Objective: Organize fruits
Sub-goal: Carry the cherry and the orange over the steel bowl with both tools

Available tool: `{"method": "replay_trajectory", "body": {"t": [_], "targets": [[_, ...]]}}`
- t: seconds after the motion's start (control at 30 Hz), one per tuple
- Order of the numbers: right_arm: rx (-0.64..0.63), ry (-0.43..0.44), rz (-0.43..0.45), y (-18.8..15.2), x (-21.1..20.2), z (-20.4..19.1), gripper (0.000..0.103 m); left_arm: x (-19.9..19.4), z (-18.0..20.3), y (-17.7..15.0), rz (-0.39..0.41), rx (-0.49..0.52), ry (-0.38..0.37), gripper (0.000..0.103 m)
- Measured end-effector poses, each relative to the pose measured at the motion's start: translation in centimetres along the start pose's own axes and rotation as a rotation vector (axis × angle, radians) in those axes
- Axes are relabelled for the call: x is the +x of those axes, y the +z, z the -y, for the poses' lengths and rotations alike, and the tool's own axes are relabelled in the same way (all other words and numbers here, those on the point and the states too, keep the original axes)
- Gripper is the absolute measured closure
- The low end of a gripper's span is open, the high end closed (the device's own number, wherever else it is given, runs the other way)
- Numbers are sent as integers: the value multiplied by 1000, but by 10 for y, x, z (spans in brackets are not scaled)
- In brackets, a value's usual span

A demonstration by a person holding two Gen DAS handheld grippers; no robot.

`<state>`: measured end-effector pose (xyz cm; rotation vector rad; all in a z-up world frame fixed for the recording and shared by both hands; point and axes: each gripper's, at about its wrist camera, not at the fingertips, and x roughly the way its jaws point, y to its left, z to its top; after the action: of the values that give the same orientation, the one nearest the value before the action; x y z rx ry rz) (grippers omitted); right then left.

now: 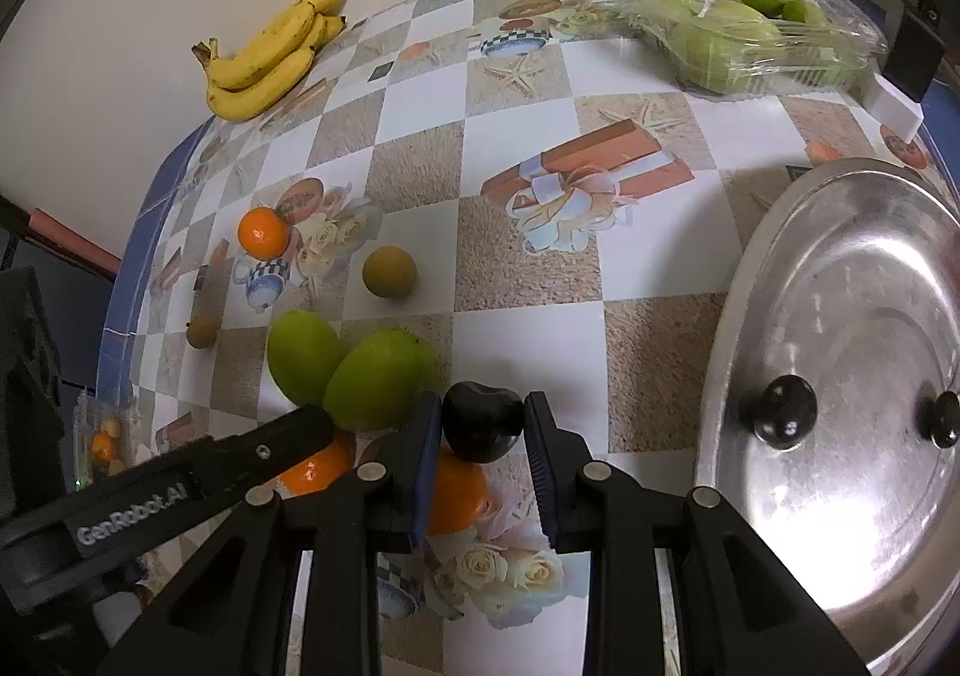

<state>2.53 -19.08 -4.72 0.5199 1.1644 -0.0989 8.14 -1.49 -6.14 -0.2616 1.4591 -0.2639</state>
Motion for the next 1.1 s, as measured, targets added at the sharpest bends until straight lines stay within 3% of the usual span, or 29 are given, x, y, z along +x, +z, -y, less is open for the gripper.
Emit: {"method": "replay_trajectory", "body": {"t": [0.3, 0.73, 1.1], "targets": [[9, 20, 23, 0, -11, 2, 74, -4, 1, -2, 5, -6, -27, 62], [43, -18, 69, 1, -34, 19, 74, -38, 16, 5, 125, 21, -52, 62], [177, -182, 110, 0, -62, 87, 74, -40, 68, -14, 148, 154, -68, 62]]}}
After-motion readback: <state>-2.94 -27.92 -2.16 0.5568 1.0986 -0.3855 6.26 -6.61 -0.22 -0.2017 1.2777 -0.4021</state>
